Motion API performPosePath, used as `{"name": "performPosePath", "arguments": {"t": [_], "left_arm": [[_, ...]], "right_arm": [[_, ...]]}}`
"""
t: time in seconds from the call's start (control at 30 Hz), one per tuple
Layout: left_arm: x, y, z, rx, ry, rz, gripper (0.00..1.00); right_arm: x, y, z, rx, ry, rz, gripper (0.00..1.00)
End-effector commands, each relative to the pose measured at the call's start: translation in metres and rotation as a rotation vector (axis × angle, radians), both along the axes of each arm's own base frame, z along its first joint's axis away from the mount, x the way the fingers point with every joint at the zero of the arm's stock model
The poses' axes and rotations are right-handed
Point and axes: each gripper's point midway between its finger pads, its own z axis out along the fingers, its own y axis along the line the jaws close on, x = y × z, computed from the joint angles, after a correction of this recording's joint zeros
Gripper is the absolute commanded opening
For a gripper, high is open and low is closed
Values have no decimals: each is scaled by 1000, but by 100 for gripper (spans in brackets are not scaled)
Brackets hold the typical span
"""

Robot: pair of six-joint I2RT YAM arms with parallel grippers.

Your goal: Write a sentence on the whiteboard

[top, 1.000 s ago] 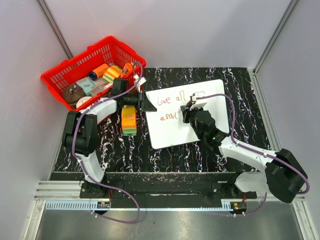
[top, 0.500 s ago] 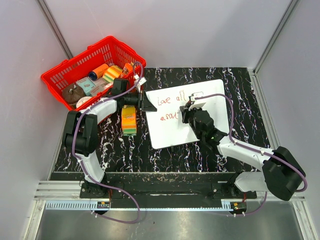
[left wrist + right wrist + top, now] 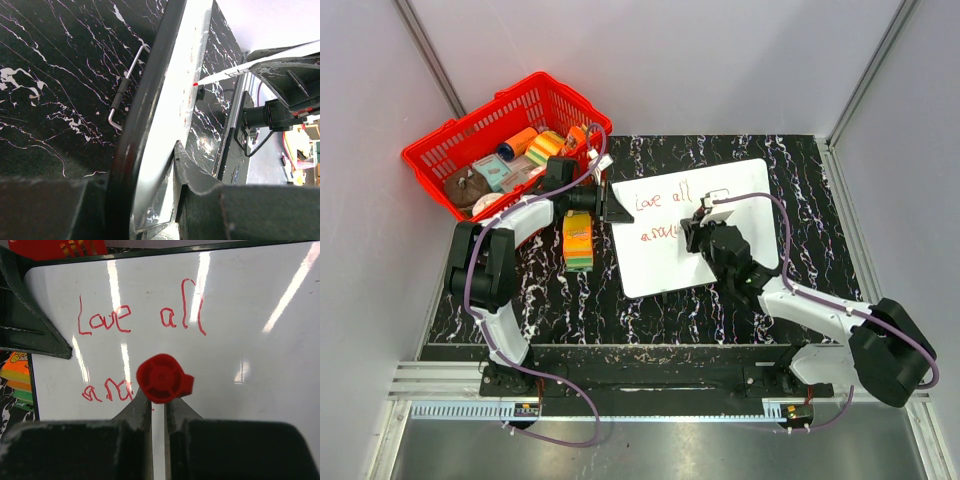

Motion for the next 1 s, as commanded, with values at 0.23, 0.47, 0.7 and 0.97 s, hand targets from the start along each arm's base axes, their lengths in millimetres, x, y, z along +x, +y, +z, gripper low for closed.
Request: {"name": "performPosePath", "arguments": {"t": [0.23,0.47,0.7,0.97], "left_arm": [[62,29,-47,325,-352,130,0],[63,29,-47,326,-353,130,0],[62,29,-48,329,-350,128,0],[62,29,-49,332,-351,128,0]], "right_arm": [[-3,-7,-1,-1,8,-14,0],[8,-3,14,8,-26,-31,0],[14,-2,22,11,-46,-48,0],[20,-7,25,-1,-63,-80,0]]}}
